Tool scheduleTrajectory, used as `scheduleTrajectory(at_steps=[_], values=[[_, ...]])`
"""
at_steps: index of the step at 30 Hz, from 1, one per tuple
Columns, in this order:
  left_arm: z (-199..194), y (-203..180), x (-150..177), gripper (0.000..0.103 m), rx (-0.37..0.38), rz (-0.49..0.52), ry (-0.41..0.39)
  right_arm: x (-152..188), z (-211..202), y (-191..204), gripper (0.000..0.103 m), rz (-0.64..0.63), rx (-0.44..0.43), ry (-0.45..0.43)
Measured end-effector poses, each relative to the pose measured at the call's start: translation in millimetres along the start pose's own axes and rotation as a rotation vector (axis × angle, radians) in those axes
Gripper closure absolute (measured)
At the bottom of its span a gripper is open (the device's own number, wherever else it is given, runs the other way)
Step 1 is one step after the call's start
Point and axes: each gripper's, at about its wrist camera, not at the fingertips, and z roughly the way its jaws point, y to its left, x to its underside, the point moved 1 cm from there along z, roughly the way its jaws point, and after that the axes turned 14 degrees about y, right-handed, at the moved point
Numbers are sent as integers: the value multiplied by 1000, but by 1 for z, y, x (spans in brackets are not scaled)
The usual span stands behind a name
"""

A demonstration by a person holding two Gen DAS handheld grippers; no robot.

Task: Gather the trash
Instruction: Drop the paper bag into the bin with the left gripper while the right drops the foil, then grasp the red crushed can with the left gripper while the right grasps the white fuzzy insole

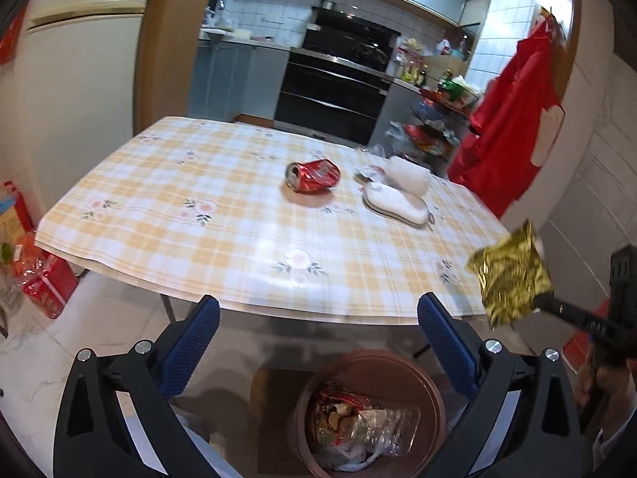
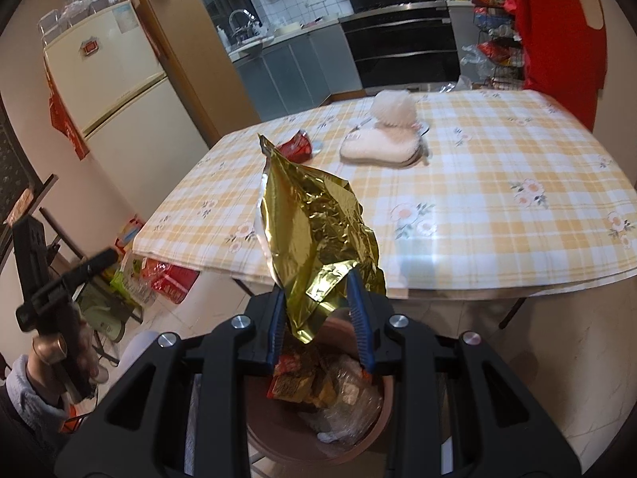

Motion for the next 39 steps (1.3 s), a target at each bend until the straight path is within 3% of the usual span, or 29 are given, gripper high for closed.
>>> scheduleTrajectory(at_steps=[14,19,21,25,31,39], values=[[8,0,9,6,-13,-1,34,22,39,22,70,-40,-72,145],[12,4,11,6,-15,-13,45,24,49,24,57,-33,-91,186],[13,5,12,6,-18,-12,46,24,50,24,37,-34,-74,188],[15,5,12,6,-17,-12,52,23,47,20,11,-20,-10,161],[18,6,12,6,-24,-6,61,21,46,1,6,28,124,149],[26,6,11,6,-33,-1,79,20,47,-17,6,62,167,146]])
